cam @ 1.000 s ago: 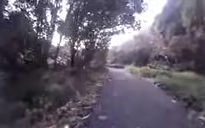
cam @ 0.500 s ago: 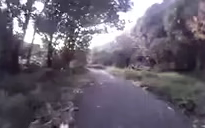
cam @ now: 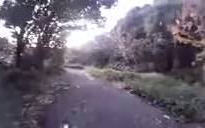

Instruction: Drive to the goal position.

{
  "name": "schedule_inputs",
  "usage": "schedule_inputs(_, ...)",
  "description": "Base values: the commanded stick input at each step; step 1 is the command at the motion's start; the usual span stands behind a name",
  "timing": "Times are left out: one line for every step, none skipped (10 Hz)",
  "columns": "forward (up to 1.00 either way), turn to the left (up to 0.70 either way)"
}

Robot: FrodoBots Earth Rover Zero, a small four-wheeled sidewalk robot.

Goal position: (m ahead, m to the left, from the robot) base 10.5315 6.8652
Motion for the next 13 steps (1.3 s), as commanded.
schedule_inputs(1.0,0.0)
schedule_inputs(1.0,0.0)
schedule_inputs(1.0,0.0)
schedule_inputs(1.0,0.12)
schedule_inputs(1.0,0.39)
schedule_inputs(1.0,0.4)
schedule_inputs(1.0,0.1)
schedule_inputs(1.0,0.02)
schedule_inputs(1.0,0.0)
schedule_inputs(1.0,0.0)
schedule_inputs(1.0,0.0)
schedule_inputs(1.0,0.0)
schedule_inputs(1.0,0.0)
